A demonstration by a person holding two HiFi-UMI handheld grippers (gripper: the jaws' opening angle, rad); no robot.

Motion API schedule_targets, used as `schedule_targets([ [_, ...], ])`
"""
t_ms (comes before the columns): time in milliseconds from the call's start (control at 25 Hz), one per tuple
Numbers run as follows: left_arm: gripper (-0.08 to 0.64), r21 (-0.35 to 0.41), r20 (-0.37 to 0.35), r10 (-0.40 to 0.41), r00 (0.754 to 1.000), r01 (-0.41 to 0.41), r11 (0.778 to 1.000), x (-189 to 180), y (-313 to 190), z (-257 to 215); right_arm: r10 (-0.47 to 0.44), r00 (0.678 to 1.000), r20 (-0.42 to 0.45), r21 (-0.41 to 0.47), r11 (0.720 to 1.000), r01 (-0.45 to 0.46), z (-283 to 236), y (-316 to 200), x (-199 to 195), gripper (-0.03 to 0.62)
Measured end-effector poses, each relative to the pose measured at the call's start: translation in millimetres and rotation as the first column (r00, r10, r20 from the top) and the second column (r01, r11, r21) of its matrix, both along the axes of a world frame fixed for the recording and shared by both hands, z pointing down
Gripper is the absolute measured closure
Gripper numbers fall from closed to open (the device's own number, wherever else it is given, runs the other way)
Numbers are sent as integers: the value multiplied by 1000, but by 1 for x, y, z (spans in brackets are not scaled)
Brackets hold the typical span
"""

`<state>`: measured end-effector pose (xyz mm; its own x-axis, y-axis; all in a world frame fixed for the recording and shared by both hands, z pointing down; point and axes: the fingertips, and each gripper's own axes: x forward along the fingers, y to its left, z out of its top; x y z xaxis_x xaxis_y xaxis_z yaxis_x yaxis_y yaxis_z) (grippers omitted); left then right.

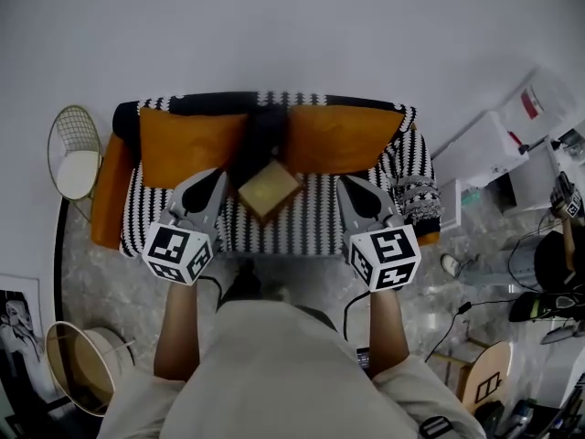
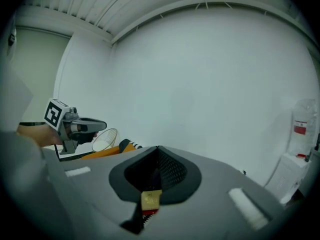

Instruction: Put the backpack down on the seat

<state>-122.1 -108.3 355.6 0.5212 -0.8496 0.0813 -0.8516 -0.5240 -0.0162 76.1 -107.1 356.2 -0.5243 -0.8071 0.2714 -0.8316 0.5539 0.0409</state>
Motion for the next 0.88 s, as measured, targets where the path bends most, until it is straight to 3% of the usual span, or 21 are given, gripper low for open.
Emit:
schedule_targets([
  [160, 557, -16, 91, 0, 996, 2, 1000, 1, 12, -4, -46, 999, 22, 3, 999, 46, -4, 10, -10, 586],
  [360, 558, 38, 157, 19, 987, -25, 999, 11, 24, -17, -16, 1000, 15, 44, 999, 16, -13, 13, -5, 588],
  [880, 558, 54, 176, 29, 984, -39, 998, 22, 32, -15, -41, 999, -24, 40, 998, 42, -5, 18, -7, 588],
])
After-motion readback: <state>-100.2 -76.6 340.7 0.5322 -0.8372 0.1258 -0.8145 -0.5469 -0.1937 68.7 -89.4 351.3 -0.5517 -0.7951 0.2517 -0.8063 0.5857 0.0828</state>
